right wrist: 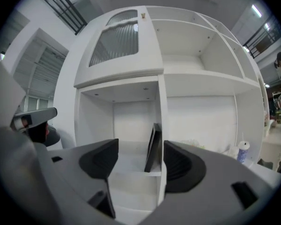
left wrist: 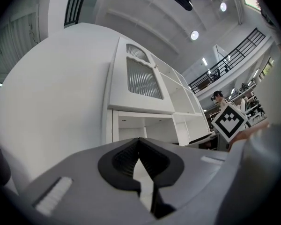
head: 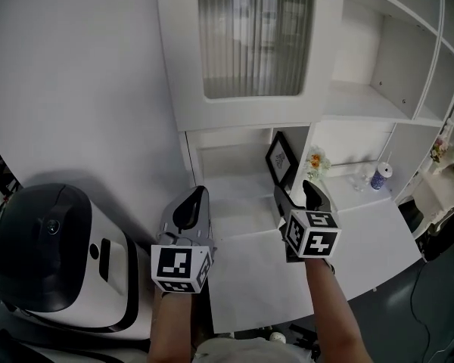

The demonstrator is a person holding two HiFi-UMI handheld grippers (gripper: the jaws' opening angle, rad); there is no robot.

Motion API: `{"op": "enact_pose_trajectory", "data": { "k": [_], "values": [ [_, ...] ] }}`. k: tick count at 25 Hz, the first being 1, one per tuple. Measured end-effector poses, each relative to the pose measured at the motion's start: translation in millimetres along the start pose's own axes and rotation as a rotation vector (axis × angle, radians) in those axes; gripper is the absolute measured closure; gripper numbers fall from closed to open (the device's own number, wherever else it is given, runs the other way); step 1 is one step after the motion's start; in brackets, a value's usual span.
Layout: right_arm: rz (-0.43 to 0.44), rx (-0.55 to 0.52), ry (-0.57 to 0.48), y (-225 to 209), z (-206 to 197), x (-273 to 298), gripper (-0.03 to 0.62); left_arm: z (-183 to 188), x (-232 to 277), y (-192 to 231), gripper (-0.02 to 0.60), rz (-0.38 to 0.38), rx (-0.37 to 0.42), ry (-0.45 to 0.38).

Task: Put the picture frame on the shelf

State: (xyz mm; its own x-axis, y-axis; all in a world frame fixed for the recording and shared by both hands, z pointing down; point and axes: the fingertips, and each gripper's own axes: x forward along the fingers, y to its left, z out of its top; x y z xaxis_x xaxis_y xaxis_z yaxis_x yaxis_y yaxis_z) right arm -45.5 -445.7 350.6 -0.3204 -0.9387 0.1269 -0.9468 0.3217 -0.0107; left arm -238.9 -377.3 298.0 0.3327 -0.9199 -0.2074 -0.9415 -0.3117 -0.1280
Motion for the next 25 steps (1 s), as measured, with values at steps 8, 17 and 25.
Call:
{"op": "enact_pose_trajectory", "data": {
  "k": [8,17,25],
  "values": [
    [0.064,-0.094,-0.100,-0.8,23.3,-40.1,0.341,10.2,-3.7,-29.4,0.572,0.014,0.010,-0.012],
    [0.016,-0.216,-0.281,-6.3,63.1,-85.4,0.516,28.6,-1.1,-43.7,0.572,0.031,0.082,-0.041],
    [0.025,-0.327,-0.375,0.6,80.3,-116.2,0.583,40.8,0.3,-49.7,0.572,0.039,0.105,-0.080]
  ]
}}
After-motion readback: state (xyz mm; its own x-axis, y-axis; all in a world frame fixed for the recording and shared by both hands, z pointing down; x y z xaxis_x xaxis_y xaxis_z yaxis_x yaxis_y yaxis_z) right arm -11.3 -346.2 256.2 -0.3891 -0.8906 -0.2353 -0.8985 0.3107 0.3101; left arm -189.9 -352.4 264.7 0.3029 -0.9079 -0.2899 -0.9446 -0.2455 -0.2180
